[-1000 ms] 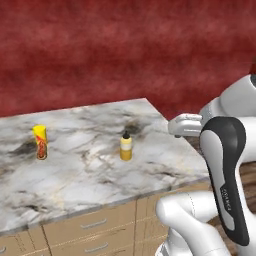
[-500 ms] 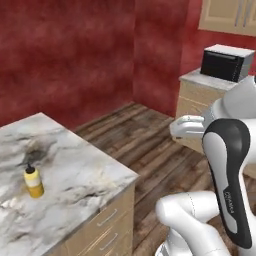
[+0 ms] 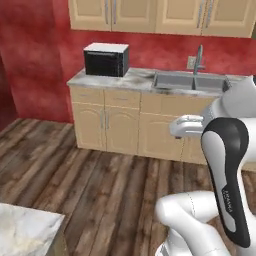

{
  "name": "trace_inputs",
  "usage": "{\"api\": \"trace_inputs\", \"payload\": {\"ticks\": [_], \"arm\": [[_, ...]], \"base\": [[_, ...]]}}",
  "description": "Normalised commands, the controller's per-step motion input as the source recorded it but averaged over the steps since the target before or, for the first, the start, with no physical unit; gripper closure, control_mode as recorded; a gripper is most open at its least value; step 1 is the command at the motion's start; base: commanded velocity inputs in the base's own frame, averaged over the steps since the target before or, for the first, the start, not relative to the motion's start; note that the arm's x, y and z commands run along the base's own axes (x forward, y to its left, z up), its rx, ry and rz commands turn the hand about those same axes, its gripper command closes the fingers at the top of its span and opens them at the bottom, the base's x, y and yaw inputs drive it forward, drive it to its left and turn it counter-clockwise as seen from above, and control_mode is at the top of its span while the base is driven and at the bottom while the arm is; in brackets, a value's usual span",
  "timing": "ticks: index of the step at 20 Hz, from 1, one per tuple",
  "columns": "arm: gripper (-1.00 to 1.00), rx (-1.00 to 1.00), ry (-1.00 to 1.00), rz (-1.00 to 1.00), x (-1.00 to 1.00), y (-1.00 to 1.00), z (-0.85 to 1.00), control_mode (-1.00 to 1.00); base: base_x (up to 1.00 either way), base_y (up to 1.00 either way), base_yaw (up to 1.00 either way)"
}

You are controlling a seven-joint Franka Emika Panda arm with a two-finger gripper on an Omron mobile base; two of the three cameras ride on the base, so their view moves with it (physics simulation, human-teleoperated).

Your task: Move the mayonnaise and mustard from the cabinet to the dining counter.

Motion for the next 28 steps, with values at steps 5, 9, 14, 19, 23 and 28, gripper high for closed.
{"api": "trace_inputs", "payload": {"ticks": [5, 9, 14, 19, 23, 28], "arm": [[-1.00, 0.00, 0.00, 0.00, 0.00, 0.00, 0.00, 1.00], [-1.00, 0.00, 0.00, 0.00, 0.00, 0.00, 0.00, 1.00], [-1.00, 0.00, 0.00, 0.00, 0.00, 0.00, 0.00, 1.00], [-1.00, 0.00, 0.00, 0.00, 0.00, 0.00, 0.00, 1.00], [-1.00, 0.00, 0.00, 0.00, 0.00, 0.00, 0.00, 1.00], [-1.00, 0.00, 0.00, 0.00, 0.00, 0.00, 0.00, 1.00]], "base": [[0.00, -0.80, -0.78], [0.65, -0.86, -0.45], [0.78, -0.78, -0.09], [1.00, -0.91, 0.00], [1.00, -1.00, 0.02], [1.00, -0.95, 0.00]]}}
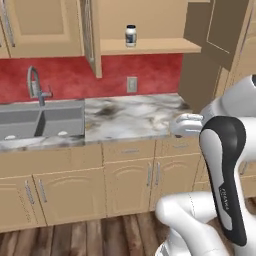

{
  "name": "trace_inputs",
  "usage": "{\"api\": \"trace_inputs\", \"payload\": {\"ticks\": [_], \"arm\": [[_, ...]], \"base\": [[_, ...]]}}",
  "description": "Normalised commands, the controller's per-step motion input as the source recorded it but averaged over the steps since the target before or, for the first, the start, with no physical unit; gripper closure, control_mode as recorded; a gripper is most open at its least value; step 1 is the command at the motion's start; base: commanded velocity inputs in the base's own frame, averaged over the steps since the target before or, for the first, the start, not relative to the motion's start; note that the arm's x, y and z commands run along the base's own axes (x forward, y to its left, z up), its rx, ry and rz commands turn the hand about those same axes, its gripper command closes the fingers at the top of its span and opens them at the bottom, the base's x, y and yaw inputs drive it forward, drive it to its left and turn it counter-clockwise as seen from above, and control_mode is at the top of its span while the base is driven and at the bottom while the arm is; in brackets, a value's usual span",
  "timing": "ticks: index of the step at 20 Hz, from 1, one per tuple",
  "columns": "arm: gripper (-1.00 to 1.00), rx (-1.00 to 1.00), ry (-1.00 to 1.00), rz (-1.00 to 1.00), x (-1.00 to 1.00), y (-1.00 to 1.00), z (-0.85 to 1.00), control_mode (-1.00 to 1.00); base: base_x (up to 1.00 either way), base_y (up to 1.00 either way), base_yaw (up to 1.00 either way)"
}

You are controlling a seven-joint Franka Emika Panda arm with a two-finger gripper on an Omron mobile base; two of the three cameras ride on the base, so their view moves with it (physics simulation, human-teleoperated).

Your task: Move the mayonnaise and mustard from the cabinet to the dining counter.

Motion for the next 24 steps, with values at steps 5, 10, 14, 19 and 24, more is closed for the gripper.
{"api": "trace_inputs", "payload": {"ticks": [5, 10, 14, 19, 24], "arm": [[-1.00, 0.00, 0.00, 0.00, 0.00, 0.00, 0.00, 1.00], [-1.00, 0.00, 0.00, 0.00, 0.00, 0.00, 0.00, 1.00], [-1.00, 0.00, 0.00, 0.00, 0.00, 0.00, 0.00, 1.00], [-1.00, 0.00, 0.00, 0.00, 0.00, 0.00, 0.00, 1.00], [-1.00, 0.00, 0.00, 0.00, 0.00, 0.00, 0.00, 1.00]], "base": [[0.99, -0.47, 0.00], [0.87, 0.00, 0.00], [0.80, 0.00, 0.00], [0.69, 0.00, 0.00], [0.54, 0.00, 0.00]]}}
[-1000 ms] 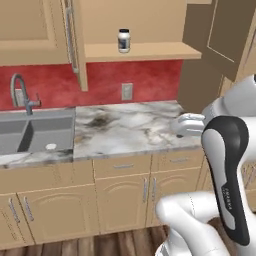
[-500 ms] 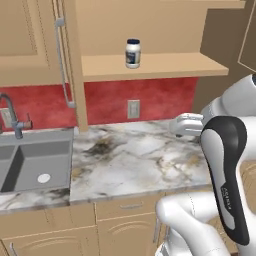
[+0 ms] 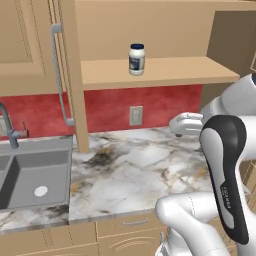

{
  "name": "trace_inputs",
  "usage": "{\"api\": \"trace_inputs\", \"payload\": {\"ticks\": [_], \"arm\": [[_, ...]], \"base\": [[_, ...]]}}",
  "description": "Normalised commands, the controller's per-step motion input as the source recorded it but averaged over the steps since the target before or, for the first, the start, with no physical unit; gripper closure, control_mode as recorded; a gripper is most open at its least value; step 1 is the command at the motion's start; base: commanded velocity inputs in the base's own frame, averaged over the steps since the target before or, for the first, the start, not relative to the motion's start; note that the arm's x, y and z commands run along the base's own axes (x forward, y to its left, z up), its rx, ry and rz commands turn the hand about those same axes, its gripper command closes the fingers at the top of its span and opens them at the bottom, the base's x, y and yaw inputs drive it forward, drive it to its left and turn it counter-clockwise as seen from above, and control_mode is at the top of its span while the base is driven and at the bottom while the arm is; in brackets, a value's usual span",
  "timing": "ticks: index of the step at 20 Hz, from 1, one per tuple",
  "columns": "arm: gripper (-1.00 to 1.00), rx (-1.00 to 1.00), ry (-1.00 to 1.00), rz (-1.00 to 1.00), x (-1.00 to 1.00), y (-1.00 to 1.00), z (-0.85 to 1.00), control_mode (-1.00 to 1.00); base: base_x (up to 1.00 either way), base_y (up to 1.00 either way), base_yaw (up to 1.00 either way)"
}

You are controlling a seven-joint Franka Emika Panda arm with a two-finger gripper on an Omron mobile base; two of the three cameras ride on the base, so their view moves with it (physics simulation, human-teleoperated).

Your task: Move the mayonnaise and mustard from the cabinet to the dining counter.

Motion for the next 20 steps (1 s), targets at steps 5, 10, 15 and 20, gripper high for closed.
{"api": "trace_inputs", "payload": {"ticks": [5, 10, 15, 20], "arm": [[-1.00, 0.00, 0.00, 0.00, 0.00, 0.00, 0.00, 1.00], [-1.00, 0.00, 0.00, 0.00, 0.00, 0.00, 0.00, 1.00], [-1.00, 0.00, 0.00, 0.00, 0.00, 0.00, 0.00, -1.00], [-1.00, -0.01, -0.03, 0.06, 0.00, 0.01, 0.10, -1.00]], "base": [[0.10, 0.00, 0.00], [0.00, 0.00, 0.00], [0.00, 0.00, 0.00], [0.00, 0.00, 0.00]]}}
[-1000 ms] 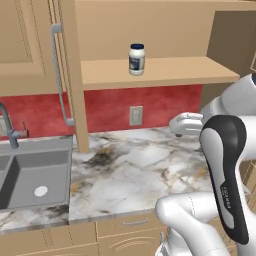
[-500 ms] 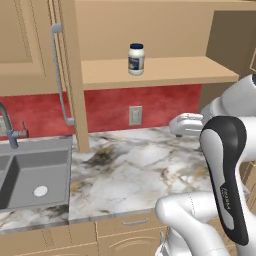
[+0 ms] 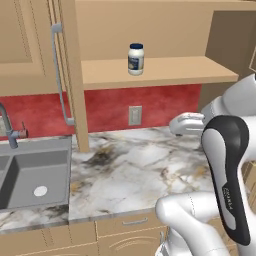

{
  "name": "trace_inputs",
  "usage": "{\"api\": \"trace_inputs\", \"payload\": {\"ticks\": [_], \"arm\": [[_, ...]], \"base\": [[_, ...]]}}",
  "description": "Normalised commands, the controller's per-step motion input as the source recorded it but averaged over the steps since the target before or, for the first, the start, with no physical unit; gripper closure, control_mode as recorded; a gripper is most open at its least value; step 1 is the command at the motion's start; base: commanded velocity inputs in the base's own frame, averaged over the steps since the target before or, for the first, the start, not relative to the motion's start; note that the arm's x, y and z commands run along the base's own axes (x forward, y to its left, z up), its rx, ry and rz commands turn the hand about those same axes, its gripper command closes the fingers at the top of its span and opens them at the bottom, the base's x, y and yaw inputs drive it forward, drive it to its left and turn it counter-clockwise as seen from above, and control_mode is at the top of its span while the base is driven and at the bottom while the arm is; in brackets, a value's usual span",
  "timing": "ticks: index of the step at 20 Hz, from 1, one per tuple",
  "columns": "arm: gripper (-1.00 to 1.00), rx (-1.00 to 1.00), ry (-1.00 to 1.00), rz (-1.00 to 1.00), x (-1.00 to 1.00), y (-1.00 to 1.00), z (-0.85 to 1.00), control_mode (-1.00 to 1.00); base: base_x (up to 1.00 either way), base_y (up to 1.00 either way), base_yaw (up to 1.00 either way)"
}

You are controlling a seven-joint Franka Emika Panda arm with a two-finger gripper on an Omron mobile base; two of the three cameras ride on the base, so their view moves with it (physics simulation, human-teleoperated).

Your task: Move the mayonnaise and mustard from the cabinet to the dining counter.

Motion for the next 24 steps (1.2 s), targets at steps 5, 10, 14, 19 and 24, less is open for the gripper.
{"api": "trace_inputs", "payload": {"ticks": [5, 10, 14, 19, 24], "arm": [[-1.00, -0.04, -0.12, 0.05, 0.00, 0.04, 0.34, -1.00], [-1.00, -0.08, -0.10, 0.01, 0.00, 0.00, 0.48, -1.00], [-1.00, -0.10, -0.09, 0.00, 0.00, 0.00, 0.39, -1.00], [-1.00, -0.01, -0.08, 0.00, 0.08, 0.00, 0.34, -1.00], [-1.00, 0.00, -0.09, 0.00, 0.36, 0.00, 0.13, -1.00]], "base": [[0.00, 0.00, 0.00], [0.00, 0.00, 0.00], [0.00, 0.00, 0.00], [0.00, 0.00, 0.00], [0.00, 0.00, 0.00]]}}
